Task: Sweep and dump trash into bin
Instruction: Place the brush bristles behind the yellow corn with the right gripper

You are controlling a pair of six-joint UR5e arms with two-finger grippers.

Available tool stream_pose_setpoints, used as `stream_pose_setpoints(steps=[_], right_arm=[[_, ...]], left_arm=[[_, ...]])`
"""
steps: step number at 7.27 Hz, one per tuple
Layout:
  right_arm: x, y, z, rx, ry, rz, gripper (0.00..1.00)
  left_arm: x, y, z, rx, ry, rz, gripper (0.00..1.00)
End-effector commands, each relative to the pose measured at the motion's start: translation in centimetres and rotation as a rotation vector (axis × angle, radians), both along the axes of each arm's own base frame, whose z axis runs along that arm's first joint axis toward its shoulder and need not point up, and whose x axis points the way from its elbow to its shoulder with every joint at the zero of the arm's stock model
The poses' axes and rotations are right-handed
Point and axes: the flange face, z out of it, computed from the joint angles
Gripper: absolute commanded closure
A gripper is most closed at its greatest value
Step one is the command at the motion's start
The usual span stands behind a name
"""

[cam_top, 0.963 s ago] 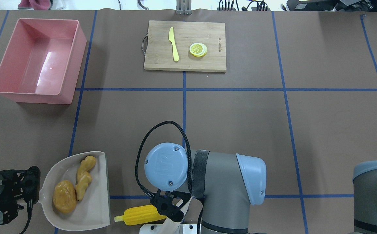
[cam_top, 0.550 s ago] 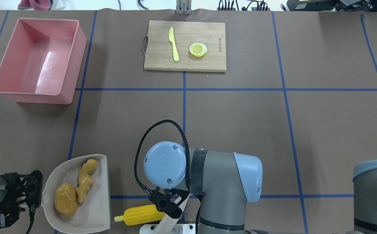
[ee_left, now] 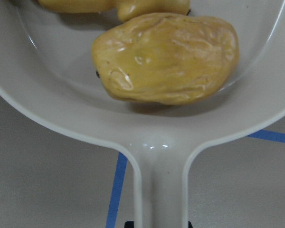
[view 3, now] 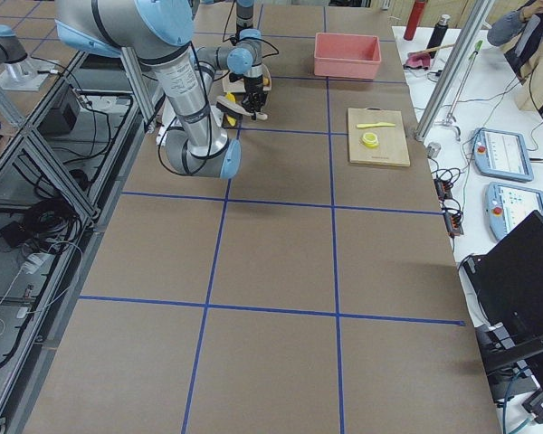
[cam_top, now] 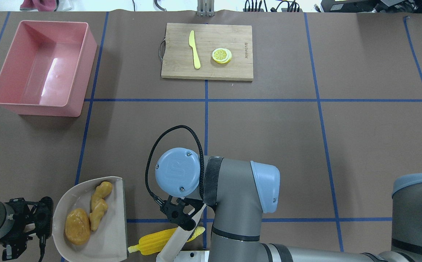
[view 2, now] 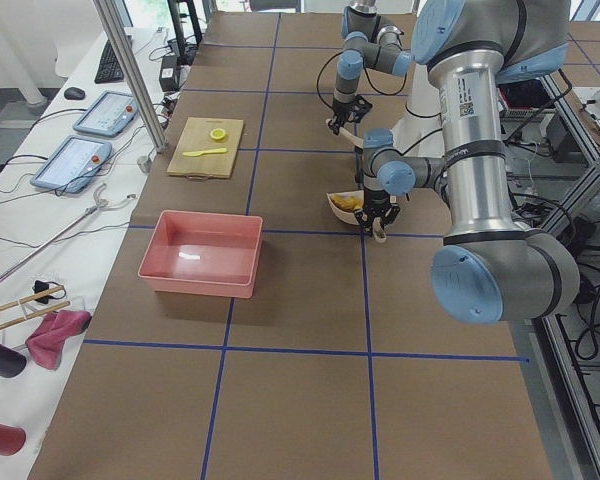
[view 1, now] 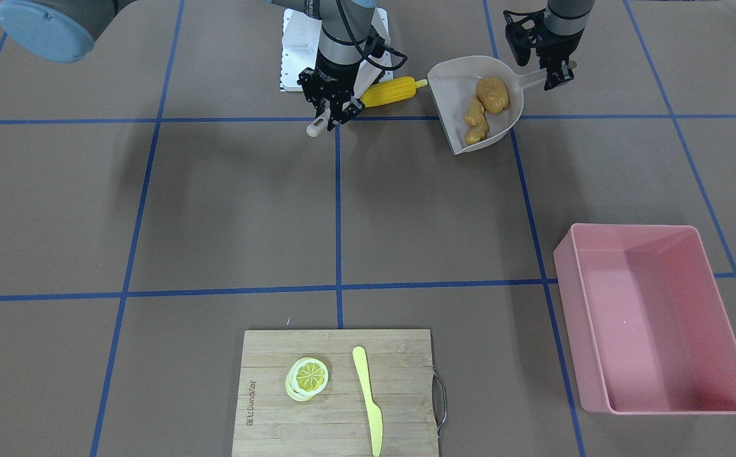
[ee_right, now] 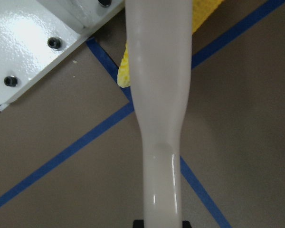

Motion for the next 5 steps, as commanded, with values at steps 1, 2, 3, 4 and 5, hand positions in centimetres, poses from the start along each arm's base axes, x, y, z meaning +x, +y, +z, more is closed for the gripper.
stream_pose_setpoints(steps=[1, 2, 3, 4, 5], right_arm=[[2.2, -4.7, 0.0, 0.021, 0.002, 0.027, 1.0], [3.7, -7.1, 0.0, 0.023, 0.001, 0.039, 1.0], [4.6, -8.6, 0.2, 0.022, 0.005, 0.061, 1.0], [5.7, -10.3, 0.1, 0.023, 0.004, 0.089, 1.0], [6.8, -11.7, 0.1, 0.025, 0.003, 0.085, 1.0]], left_arm=[[1.5, 0.1, -0.6, 0.005, 0.014, -0.008, 1.0], [2.3, -0.2, -0.4, 0.013, 0.013, -0.012, 1.0], [2.7, -0.1, -0.2, 0.017, 0.01, -0.01, 1.0], [3.0, -0.1, -0.3, 0.018, 0.013, -0.007, 1.0], [3.1, -0.1, -0.4, 0.018, 0.015, -0.007, 1.0]])
